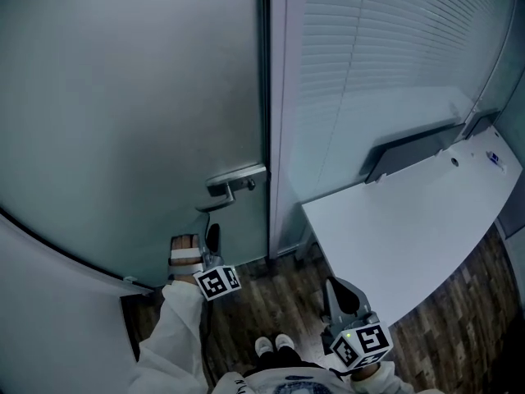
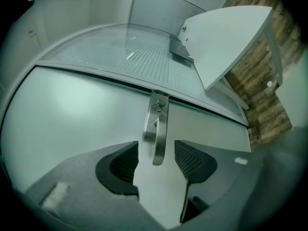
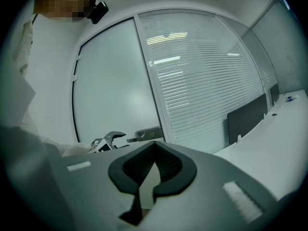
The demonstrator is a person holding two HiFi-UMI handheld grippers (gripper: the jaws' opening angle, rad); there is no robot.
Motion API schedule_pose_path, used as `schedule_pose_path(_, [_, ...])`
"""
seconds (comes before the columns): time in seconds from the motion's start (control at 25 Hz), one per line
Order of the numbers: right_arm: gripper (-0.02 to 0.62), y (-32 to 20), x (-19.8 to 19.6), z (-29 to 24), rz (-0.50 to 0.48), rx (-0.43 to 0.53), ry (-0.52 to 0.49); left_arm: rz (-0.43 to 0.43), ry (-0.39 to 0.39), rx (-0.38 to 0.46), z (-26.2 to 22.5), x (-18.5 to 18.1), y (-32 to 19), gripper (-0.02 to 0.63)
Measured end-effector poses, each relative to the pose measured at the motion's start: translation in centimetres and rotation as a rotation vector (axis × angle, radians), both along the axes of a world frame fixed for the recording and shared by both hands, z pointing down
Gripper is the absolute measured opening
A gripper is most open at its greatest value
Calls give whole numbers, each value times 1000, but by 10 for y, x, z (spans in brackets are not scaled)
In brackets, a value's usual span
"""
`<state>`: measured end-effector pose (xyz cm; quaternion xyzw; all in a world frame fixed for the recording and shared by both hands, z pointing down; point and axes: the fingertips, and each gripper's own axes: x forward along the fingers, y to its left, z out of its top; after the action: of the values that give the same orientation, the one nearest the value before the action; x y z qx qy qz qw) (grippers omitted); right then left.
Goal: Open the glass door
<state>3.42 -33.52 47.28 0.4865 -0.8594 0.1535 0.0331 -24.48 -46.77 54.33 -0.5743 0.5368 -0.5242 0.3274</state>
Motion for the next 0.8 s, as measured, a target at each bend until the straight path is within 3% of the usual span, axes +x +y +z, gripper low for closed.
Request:
schedule_pose_path(0.48, [3,0,14,12,75,-25,29,23,-82,-41,30,-9,-56,245])
schedule_pose_path(0.8, [3,5,23,16,114,-48,34,18,-58,-48,37,-11,-66,237])
